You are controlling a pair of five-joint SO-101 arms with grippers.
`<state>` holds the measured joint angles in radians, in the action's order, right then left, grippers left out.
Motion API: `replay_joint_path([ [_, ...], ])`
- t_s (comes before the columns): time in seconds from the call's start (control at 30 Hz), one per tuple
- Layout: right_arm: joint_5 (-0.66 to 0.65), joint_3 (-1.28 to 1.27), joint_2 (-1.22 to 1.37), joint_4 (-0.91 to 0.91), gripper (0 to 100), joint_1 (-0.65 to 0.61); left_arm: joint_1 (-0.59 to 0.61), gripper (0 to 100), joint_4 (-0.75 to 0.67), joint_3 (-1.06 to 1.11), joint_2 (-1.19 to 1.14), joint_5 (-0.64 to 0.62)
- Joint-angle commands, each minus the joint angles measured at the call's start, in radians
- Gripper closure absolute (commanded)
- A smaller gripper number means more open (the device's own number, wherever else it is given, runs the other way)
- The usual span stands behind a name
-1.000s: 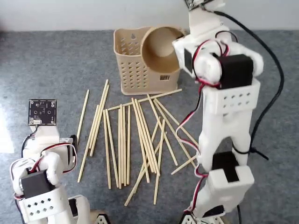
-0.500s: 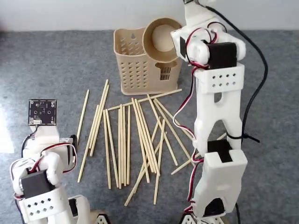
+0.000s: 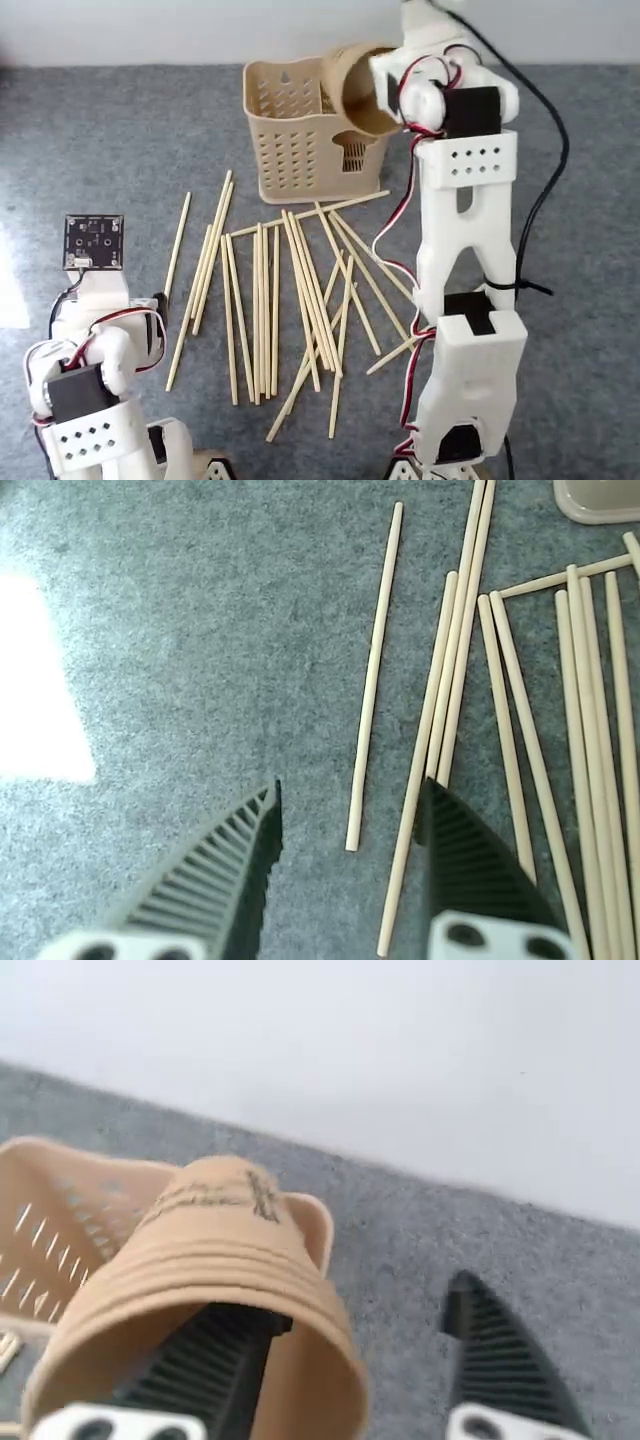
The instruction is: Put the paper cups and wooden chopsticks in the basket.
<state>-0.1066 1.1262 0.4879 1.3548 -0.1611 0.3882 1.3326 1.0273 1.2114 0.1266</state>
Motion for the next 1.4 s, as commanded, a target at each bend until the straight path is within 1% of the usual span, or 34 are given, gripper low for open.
replay_joint_path([
  [0.0,0.035,0.037,-0.007,-0.051,69.7,0.019,-0.003,79,-0.021,-0.010,-0.003,0.002],
  [0.3,0.034,0.043,0.059,-0.188,69.6,-0.015,-0.003,79,-0.021,-0.008,-0.003,0.002],
  [0.43,0.015,0.043,0.068,-0.189,69.6,-0.045,-0.003,79,-0.021,-0.008,-0.003,0.002],
  [0.77,0.032,0.041,0.074,-0.134,69.7,-0.038,-0.003,79,-0.021,-0.008,-0.003,0.002],
  [0.9,0.034,0.055,0.061,-0.082,69.7,-0.025,-0.003,79,-0.021,-0.008,-0.003,0.002],
  [1.0,0.032,0.103,0.041,0.005,69.7,-0.024,-0.003,79,-0.021,-0.008,-0.003,0.002],
  [1.27,0.029,0.281,-0.012,0.337,69.7,-0.016,-0.002,79,-0.021,-0.015,-0.003,0.002],
  [1.37,0.031,0.310,-0.015,0.446,69.7,-0.016,-0.002,79,-0.021,-0.019,-0.002,0.002],
])
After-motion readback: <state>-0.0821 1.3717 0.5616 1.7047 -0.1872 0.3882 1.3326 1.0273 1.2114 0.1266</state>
